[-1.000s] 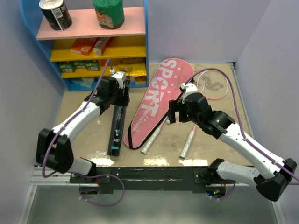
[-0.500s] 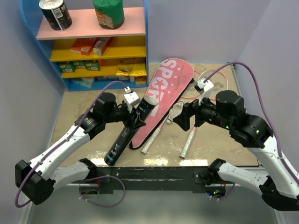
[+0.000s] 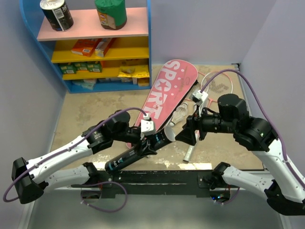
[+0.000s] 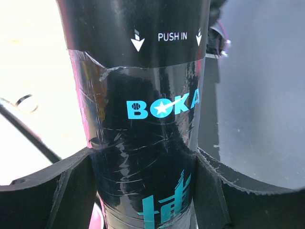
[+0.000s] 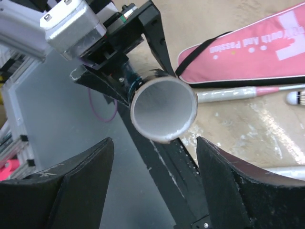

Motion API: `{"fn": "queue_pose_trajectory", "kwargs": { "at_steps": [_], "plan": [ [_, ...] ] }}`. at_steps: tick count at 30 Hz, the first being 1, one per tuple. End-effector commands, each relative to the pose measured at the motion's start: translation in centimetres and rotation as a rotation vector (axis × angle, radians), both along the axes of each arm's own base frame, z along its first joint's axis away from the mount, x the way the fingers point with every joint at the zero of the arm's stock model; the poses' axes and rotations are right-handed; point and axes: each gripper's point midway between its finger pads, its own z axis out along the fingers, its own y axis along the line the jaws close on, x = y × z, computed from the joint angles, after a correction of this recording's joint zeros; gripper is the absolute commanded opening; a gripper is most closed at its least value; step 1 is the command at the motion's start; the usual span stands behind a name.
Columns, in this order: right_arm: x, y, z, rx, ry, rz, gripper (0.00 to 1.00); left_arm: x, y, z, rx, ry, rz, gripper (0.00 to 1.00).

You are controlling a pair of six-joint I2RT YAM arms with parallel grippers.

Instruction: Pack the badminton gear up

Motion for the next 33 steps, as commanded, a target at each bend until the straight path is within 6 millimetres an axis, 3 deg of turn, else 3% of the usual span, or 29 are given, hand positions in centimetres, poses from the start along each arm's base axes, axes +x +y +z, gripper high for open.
{"fn": "queue_pose_trajectory", "kwargs": {
  "at_steps": [1, 9, 13, 33],
  "plan": [
    [-1.6, 1.3, 0.7, 0.065, 0.01, 0.131, 0.7, -0.7, -1.4, 2.7, -0.075, -0.099, -0.051, 0.0],
    [-1.5, 2.5, -1.5, 0.07, 0.073, 0.163, 0.53, -0.4, -1.9, 1.0, -0.042, -0.106, -0.03, 0.0],
    [-1.5, 2.9, -1.8, 0.088, 0.087, 0.17, 0.44, -0.2, -1.7, 1.2, -0.054, -0.117, -0.005, 0.0],
    [-1.4, 4.4, -2.0, 0.148, 0.129, 0.195, 0.33, 0.4, -1.1, 0.7, -0.043, -0.152, 0.034, 0.0]
  ]
}}
